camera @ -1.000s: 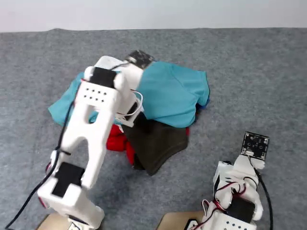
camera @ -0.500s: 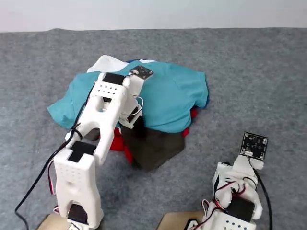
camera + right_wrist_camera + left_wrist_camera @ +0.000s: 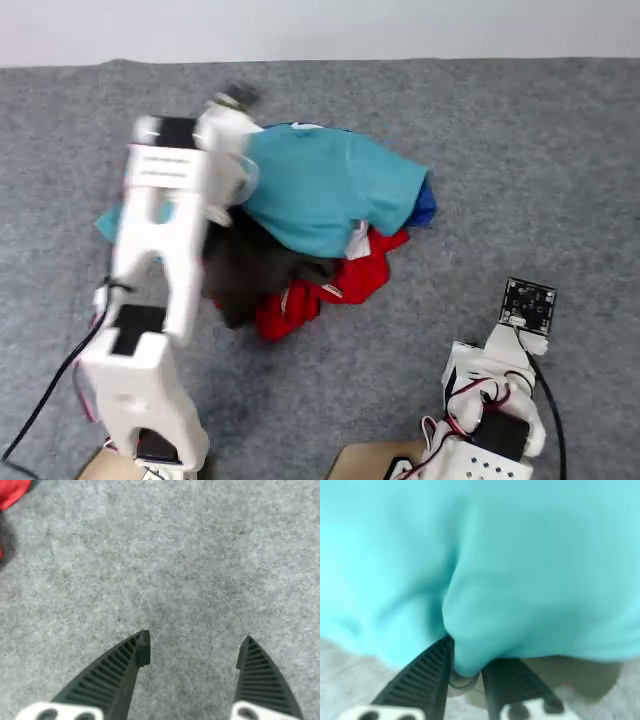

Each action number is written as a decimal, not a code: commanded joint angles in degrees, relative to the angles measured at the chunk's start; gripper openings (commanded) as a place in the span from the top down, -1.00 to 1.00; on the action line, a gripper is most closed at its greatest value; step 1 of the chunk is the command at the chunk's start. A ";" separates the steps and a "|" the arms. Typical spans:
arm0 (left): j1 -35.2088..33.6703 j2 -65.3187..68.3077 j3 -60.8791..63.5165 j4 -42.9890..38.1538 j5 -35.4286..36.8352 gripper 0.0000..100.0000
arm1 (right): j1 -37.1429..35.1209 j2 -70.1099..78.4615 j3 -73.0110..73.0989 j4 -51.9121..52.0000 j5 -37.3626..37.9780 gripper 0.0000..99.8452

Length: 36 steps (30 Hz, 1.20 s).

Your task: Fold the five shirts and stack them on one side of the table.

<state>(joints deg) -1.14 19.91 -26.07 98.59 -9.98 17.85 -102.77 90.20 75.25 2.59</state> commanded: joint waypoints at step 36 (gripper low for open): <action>-53.27 -22.33 -3.65 1.76 -9.93 0.33 | 0.48 -0.75 -0.35 -0.40 0.70 0.42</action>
<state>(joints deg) -55.91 0.22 -27.82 99.38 -19.74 17.85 -102.77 90.20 75.25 2.59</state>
